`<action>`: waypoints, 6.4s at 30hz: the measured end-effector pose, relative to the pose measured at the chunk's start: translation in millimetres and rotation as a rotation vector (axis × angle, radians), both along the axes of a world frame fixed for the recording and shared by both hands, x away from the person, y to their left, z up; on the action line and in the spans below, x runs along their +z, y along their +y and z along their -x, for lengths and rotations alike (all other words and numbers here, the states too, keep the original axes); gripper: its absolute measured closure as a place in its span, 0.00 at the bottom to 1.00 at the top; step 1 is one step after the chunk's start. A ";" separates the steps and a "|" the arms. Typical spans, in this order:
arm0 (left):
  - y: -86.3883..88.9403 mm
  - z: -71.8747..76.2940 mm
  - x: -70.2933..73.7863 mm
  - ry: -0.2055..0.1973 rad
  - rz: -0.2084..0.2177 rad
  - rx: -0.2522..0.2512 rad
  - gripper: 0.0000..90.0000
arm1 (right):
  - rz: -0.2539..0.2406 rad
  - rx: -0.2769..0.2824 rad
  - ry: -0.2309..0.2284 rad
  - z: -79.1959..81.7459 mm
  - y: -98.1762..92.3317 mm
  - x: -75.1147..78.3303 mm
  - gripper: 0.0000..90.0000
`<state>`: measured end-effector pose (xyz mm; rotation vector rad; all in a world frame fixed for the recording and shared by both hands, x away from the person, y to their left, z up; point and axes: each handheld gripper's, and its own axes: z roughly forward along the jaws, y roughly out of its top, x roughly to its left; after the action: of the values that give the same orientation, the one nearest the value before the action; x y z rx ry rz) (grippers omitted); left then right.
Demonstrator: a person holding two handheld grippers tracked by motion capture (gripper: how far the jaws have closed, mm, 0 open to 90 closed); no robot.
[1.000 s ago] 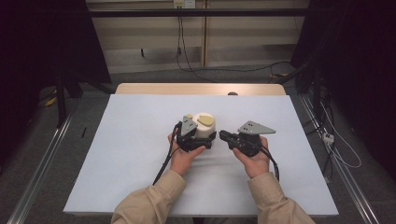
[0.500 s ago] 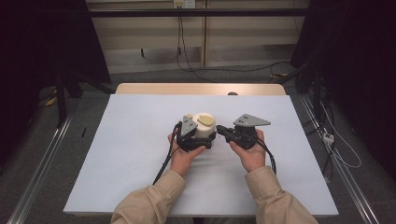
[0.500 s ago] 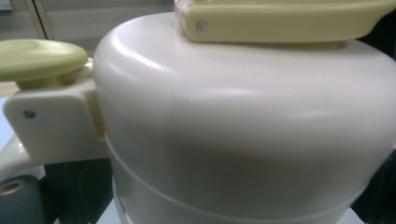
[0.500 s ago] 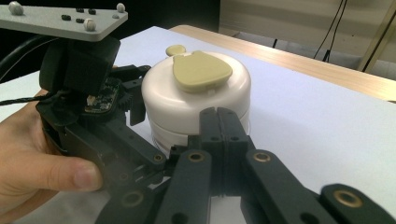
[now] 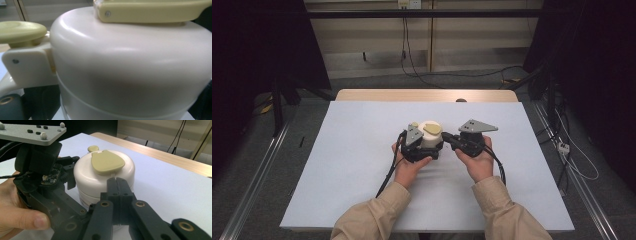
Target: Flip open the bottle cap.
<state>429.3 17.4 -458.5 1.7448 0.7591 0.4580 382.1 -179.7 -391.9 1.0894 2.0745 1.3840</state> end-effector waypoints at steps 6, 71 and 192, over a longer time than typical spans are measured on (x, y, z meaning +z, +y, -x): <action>0.0 -0.1 0.0 0.000 0.000 0.000 0.06 | 0.002 0.000 0.000 -1.1 -1.3 -0.1 1.00; -0.2 0.1 0.4 0.000 -0.006 0.001 0.06 | 0.044 0.034 -0.039 -10.5 7.3 15.5 1.00; -0.8 0.2 0.0 -0.001 0.000 0.006 0.06 | 0.043 0.039 -0.077 -20.4 24.2 27.5 1.00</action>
<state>429.0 16.5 -458.5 1.7423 0.7641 0.4630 402.5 -155.5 -364.4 0.9681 2.0708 1.3718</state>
